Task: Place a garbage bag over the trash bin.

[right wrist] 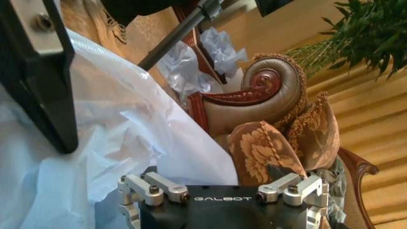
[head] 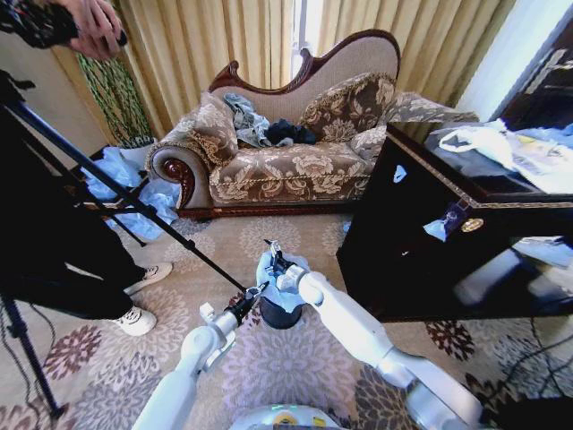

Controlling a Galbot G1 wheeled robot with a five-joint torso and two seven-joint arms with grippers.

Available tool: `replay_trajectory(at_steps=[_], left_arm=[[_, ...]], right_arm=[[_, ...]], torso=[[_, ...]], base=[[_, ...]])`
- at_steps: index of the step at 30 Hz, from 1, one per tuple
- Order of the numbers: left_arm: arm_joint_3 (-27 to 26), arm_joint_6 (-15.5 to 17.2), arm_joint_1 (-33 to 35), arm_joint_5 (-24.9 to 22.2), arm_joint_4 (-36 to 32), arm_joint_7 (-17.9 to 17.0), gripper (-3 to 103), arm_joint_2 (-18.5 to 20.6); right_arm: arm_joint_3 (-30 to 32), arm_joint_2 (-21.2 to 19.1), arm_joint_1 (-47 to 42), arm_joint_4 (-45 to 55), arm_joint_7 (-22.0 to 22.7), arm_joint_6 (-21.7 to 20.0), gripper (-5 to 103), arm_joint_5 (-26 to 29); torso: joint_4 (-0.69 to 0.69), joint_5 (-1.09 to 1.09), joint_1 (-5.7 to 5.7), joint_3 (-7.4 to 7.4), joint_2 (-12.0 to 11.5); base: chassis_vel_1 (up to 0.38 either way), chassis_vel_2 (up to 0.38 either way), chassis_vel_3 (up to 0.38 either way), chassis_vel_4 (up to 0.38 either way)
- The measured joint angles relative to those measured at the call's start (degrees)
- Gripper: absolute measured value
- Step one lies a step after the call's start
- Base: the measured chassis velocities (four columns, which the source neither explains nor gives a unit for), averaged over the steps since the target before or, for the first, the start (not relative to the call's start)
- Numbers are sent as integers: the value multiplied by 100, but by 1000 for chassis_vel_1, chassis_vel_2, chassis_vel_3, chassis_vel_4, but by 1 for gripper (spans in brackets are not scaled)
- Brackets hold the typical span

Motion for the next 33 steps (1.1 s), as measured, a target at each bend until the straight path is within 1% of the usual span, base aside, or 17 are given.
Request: replay_trajectory(at_steps=[9,17,21,24,25,28,29,32,33], left_arm=[[-18,2,263,252,42,134,0,39],[12,-2,368,456,159,211,0,1],[4,-8,415,538,185,236,0,-11],[-19,-13,427,561,185,246,0,7],[-29,-14,421,561,184,246,0,17],[-50,-21,338,563,198,247,0,39],[-50,-21,338,563,198,247,0,39],[-45,-29,238,581,278,246,0,46],[-45,-29,238,581,278,246,0,46]], right_arm=[[34,71,-378,88,-13,-27,100,-154],[85,193,-604,-13,78,88,100,-366],[40,199,-632,28,126,108,100,-357],[-9,144,-642,242,136,51,100,-231],[-15,99,-644,385,93,-19,100,-170],[-41,-245,-613,920,-327,-260,100,-34],[-41,-245,-613,920,-327,-260,100,-34],[-100,-703,-551,1349,-764,-386,100,111],[-100,-703,-551,1349,-764,-386,100,111]], torso=[[0,1,0,0,0],[0,1,0,0,0],[0,1,0,0,0],[0,2,0,0,0],[1,2,0,0,0],[1,2,0,0,0],[1,2,0,0,0],[0,2,0,0,0],[0,2,0,0,0]], base=[[0,0,0,0],[0,0,0,0],[0,0,0,0],[0,0,0,0],[0,0,0,0],[0,0,0,0],[0,0,0,0],[0,0,0,0],[0,0,0,0]])
